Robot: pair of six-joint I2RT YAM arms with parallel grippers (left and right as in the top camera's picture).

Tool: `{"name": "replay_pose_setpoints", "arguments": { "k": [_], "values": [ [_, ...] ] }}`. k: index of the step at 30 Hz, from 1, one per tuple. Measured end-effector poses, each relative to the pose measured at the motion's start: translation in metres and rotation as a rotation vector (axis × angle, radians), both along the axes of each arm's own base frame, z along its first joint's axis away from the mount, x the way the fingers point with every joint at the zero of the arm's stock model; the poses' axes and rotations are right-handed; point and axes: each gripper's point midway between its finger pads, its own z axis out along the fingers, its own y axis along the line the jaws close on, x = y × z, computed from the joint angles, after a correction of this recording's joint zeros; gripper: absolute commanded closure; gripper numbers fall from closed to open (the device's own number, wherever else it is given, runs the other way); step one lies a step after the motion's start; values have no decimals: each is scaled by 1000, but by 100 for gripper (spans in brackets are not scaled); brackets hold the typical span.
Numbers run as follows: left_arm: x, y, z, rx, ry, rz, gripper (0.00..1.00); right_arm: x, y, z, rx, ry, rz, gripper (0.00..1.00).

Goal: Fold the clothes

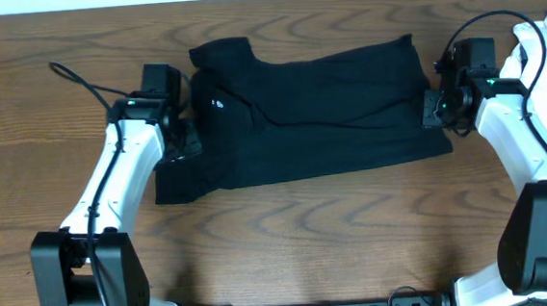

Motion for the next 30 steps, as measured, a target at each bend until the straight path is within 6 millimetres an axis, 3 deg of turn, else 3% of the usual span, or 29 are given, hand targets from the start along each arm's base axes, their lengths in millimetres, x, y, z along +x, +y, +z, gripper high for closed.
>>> {"name": "replay_pose_setpoints", "arguments": {
  "k": [5, 11, 17, 22, 30],
  "values": [
    [0, 3, 0, 1, 1, 8, 2, 5, 6, 1, 22, -19, 35, 63],
    [3, 2, 1, -6, -12, 11, 0, 11, 17, 4, 61, -53, 107, 90],
    [26, -19, 6, -118, -107, -16, 0, 33, 20, 8, 68, -140, 136, 87],
    [41, -37, 5, -188, -150, -52, 0, 39, 21, 1, 76, -147, 138, 87],
    [40, -53, -14, -211, -104, -85, 2, 48, 37, -13, 87, -152, 173, 80]
  ]
}}
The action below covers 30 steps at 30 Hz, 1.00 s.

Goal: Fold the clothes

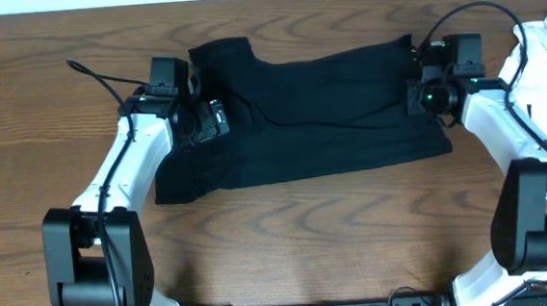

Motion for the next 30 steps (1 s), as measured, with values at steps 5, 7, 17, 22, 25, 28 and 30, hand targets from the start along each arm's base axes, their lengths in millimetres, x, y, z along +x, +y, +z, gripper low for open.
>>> {"name": "replay_pose_setpoints", "arguments": {
  "k": [5, 7, 17, 22, 25, 28, 30],
  "values": [
    [0, -2, -1, -6, 4, -4, 2, -6, 3, -14, 4, 46, 8, 74],
    [0, -2, -1, -6, 4, -4, 2, -7, 3, -14, 4, 51, 8, 75],
    [0, -2, -1, -7, 2, -4, 2, -12, -2, -19, -11, 82, -33, 80],
    [0, -2, -1, -7, 2, -4, 2, 4, -11, -17, -53, 23, -60, 79],
    [0, -2, -1, -7, 2, -4, 2, 12, -15, -14, -70, -13, -73, 80],
    [0, -2, -1, -7, 2, -4, 2, 16, -16, -15, -77, -28, -81, 79],
    [0, -2, -1, -7, 2, -4, 2, 17, -17, -25, -81, -14, -83, 78]
  ]
}}
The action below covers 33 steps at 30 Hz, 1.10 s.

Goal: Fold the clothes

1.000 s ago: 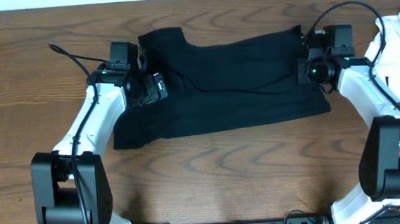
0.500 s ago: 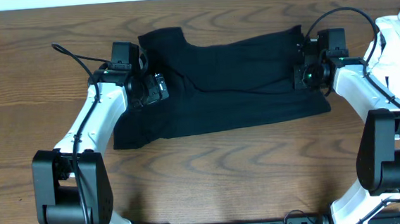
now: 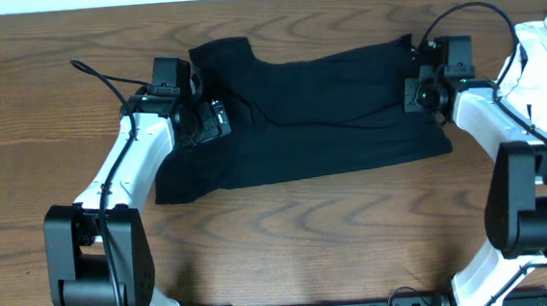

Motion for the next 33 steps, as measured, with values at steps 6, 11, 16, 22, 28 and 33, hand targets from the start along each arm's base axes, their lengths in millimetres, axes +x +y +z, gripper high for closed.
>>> {"name": "replay_pose_setpoints", "arguments": {
  "k": [6, 11, 16, 22, 28, 33],
  "values": [
    [0, 0, 0, 0, 0, 0, 2, 5, -3, -30, -15, 29, -9, 76],
    [0, 0, 0, 0, 0, 0, 2, 11, -8, -30, -38, 7, -25, 65],
    [0, 0, 0, 0, 0, 0, 2, 15, -11, -3, -49, -21, -35, 51],
    [0, 0, 0, 0, 0, 0, 2, 8, -10, 108, -47, -173, -36, 59],
    [8, -1, 2, -5, -33, 0, 2, -41, 3, 148, 29, -112, -27, 85],
    [43, -6, 19, -26, -192, 0, 2, -57, 8, 107, 65, 17, -32, 98]
  ]
}}
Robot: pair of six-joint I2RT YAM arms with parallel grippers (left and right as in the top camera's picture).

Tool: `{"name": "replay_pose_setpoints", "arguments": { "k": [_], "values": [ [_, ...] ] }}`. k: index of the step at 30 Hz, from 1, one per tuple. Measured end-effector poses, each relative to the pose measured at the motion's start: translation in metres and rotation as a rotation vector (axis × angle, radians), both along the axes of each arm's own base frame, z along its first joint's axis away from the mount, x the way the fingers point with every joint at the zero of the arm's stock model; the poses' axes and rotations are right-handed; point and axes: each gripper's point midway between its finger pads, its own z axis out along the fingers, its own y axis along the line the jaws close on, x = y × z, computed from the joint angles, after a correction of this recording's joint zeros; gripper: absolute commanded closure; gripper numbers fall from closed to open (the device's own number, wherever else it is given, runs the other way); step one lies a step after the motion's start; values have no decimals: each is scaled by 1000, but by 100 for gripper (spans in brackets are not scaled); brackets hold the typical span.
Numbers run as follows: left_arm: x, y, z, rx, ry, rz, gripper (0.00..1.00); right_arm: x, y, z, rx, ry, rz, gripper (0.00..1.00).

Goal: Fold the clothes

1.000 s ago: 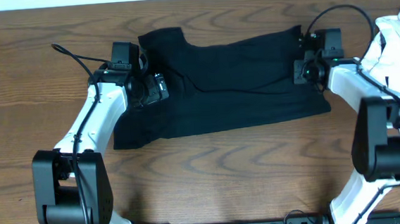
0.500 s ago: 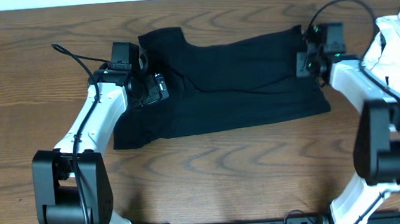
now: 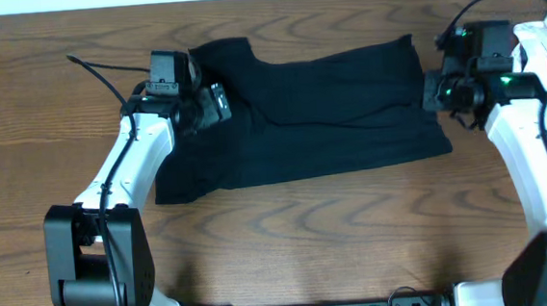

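A black garment (image 3: 319,111) lies spread flat across the middle of the wooden table (image 3: 289,239), with its collar at the far left and one sleeve reaching toward the near left. My left gripper (image 3: 215,102) sits low over the garment's left part, just below the collar. My right gripper (image 3: 432,94) is at the garment's right edge, pointing inward. From overhead the wrist bodies hide the fingertips, so neither gripper's jaws can be read as open or shut.
A white cloth is heaped at the far right edge, behind the right arm. A black cable (image 3: 104,78) trails from the left wrist over the table. Both arm bases stand at the near edge.
My left gripper has shifted a little toward the far side, nearer the collar. My right arm has drawn back to the right, from over the garment's right part to its edge. The garment looks unchanged.
At first both grippers stood at the garment's left and right edges. At the following two moments both were further inward, over the cloth. Now the left is up near the collar and the right is back at the right edge. The garment's outline has stayed the same.
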Motion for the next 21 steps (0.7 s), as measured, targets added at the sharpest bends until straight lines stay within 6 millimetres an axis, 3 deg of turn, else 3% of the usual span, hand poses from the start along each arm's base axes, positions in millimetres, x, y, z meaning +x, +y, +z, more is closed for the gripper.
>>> {"name": "replay_pose_setpoints", "arguments": {
  "k": [2, 6, 7, 8, 13, 19, 21],
  "values": [
    [0, 0, 0, -2, -1, -1, 0, -2, 1, -20, 6, 45, 1, 99],
    [-8, -1, -4, -6, 39, 0, 63, -3, 2, -56, 10, 115, 7, 99],
    [-13, 0, -6, -5, 60, 2, 75, 0, 2, -63, 9, 123, 11, 99],
    [-18, 1, -9, -2, 84, 2, 80, 2, 2, -70, 8, 131, 14, 99],
    [-32, 2, -23, 2, 142, 0, 81, 9, 2, -110, 4, 184, 32, 99],
    [-57, 5, -64, 16, 264, 0, 81, -4, 2, -142, 9, 285, 36, 99],
    [-66, 6, -76, 19, 312, 10, 92, -13, 2, -143, 14, 323, 36, 99]
  ]
}}
